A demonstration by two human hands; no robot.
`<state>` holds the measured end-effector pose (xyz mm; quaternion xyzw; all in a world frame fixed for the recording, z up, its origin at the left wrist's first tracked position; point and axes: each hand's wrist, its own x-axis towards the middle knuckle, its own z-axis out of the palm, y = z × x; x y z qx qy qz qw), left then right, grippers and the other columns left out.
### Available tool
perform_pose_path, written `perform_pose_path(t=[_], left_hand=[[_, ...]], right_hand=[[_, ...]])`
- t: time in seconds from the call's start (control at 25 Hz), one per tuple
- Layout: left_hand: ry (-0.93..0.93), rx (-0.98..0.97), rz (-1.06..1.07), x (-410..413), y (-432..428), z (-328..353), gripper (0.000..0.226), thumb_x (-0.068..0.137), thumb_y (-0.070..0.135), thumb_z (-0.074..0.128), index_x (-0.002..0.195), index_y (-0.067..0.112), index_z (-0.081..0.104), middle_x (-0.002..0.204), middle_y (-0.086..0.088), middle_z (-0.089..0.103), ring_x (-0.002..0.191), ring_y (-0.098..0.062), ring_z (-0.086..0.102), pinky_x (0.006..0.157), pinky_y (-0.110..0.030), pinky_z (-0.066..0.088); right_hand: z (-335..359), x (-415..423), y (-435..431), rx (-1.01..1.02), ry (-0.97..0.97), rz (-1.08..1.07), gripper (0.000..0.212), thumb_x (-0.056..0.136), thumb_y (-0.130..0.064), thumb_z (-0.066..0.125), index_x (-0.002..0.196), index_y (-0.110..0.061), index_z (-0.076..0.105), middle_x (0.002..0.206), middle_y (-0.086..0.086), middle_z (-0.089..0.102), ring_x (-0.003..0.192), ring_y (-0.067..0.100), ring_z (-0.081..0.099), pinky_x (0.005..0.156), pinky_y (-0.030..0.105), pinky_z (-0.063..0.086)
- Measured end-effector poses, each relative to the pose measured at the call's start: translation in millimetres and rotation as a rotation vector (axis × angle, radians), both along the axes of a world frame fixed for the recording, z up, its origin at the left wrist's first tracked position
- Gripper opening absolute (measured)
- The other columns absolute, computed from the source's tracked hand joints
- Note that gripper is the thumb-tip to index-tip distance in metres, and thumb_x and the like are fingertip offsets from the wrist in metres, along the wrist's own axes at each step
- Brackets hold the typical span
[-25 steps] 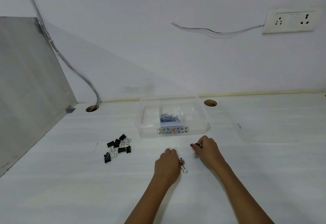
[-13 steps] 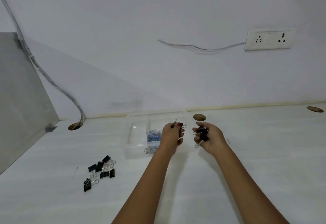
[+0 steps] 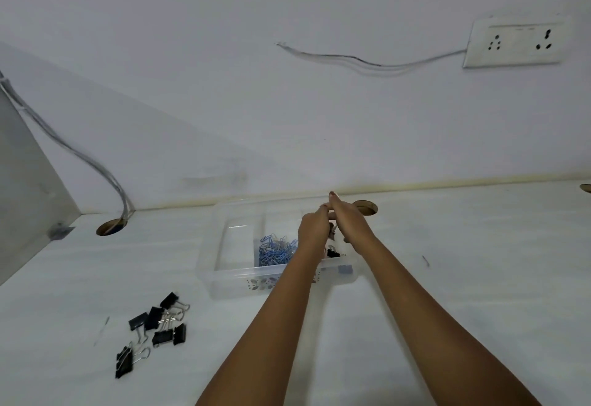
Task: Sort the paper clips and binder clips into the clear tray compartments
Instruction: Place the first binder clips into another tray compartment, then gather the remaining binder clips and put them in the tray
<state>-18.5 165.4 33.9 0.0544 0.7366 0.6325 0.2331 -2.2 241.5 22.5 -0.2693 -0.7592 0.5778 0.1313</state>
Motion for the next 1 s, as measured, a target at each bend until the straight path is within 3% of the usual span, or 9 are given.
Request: perform_pose_path(t=[0.12, 0.24, 0.32, 0.52, 0.6, 0.64, 0.76, 0.88, 1.0], left_hand=[[0.075, -0.019, -0.028, 1, -8, 8, 0.017, 0.090, 0.026, 0.048, 0.082, 0.013, 0.056, 0.074, 0.002, 0.049, 0.072, -0.015, 0.049, 0.066, -0.030, 0.040], [0.193, 0.046, 0.032, 4, -25, 7, 0.011, 0.088, 0.021, 0.051, 0.092, 0.014, 0.059, 0.092, 0.001, 0.057, 0.093, -0.022, 0.058, 0.079, -0.036, 0.045], [0.268, 0.116, 0.131, 8, -48, 0, 0.010, 0.087, 0.017, 0.052, 0.093, 0.016, 0.060, 0.094, 0.003, 0.060, 0.098, -0.022, 0.061, 0.080, -0.035, 0.046], [0.514, 0.164, 0.371, 36, -135, -26, 0.017, 0.086, 0.001, 0.051, 0.093, 0.013, 0.061, 0.095, 0.001, 0.063, 0.086, -0.009, 0.059, 0.064, -0.002, 0.044], [0.661, 0.073, 0.456, 36, -176, -44, 0.023, 0.085, -0.006, 0.047, 0.097, 0.010, 0.060, 0.100, -0.005, 0.062, 0.092, -0.015, 0.058, 0.076, -0.008, 0.045], [0.708, -0.013, 0.491, 32, -197, -54, 0.025, 0.085, -0.007, 0.046, 0.100, 0.007, 0.059, 0.103, -0.009, 0.061, 0.097, -0.020, 0.057, 0.085, -0.021, 0.047], [0.674, -0.362, 0.572, 12, -258, -83, 0.032, 0.084, 0.007, 0.056, 0.116, 0.005, 0.053, 0.118, -0.016, 0.056, 0.111, -0.032, 0.052, 0.091, -0.045, 0.043], [0.591, -0.604, 0.405, 0, -297, -103, 0.069, 0.075, 0.043, 0.061, 0.131, 0.009, 0.040, 0.137, -0.015, 0.044, 0.129, -0.031, 0.038, 0.101, -0.050, 0.033], [0.680, -0.773, 0.153, -8, -303, -119, 0.083, 0.069, 0.066, 0.029, 0.138, 0.020, 0.030, 0.148, -0.002, 0.031, 0.139, -0.022, 0.022, 0.111, -0.051, 0.017]], right_hand=[[2, 12, -6, 0.065, 0.067, -0.062, 0.040, 0.094, -0.041, 0.032, 0.092, -0.012, 0.059, 0.098, 0.011, 0.065, 0.068, 0.009, 0.050, 0.065, 0.029, 0.043], [4, 33, -16, 0.066, 0.291, -0.199, 0.032, 0.094, -0.033, 0.038, 0.086, -0.012, 0.062, 0.084, 0.003, 0.065, 0.074, 0.010, 0.056, 0.065, 0.024, 0.043], [-2, 49, -32, 0.020, 0.411, -0.234, 0.023, 0.091, -0.025, 0.045, 0.078, -0.019, 0.062, 0.079, -0.003, 0.067, 0.081, 0.013, 0.062, 0.072, 0.032, 0.048], [-31, 74, -103, 0.252, 0.652, -0.089, 0.022, 0.081, -0.032, 0.048, 0.078, -0.016, 0.062, 0.077, -0.001, 0.067, 0.075, 0.007, 0.062, 0.065, 0.014, 0.049], [-43, 72, -133, 0.384, 0.680, 0.113, 0.016, 0.081, -0.028, 0.052, 0.081, -0.016, 0.063, 0.079, -0.004, 0.064, 0.076, 0.006, 0.061, 0.065, 0.013, 0.048], [-50, 68, -147, 0.433, 0.655, 0.229, 0.013, 0.081, -0.025, 0.054, 0.084, -0.017, 0.063, 0.081, -0.006, 0.063, 0.078, 0.004, 0.060, 0.066, 0.013, 0.048], [-69, 53, -188, 0.529, 0.468, 0.541, 0.023, 0.082, -0.021, 0.058, 0.105, -0.020, 0.060, 0.102, -0.004, 0.062, 0.096, 0.000, 0.056, 0.082, 0.013, 0.043], [-87, 34, -218, 0.583, 0.344, 0.641, 0.044, 0.083, -0.019, 0.058, 0.126, -0.021, 0.046, 0.131, -0.004, 0.048, 0.118, 0.007, 0.046, 0.095, 0.012, 0.033], [-99, 14, -234, 0.639, 0.285, 0.636, 0.059, 0.085, -0.023, 0.056, 0.138, -0.020, 0.030, 0.149, -0.002, 0.027, 0.134, 0.009, 0.029, 0.106, 0.018, 0.028]])
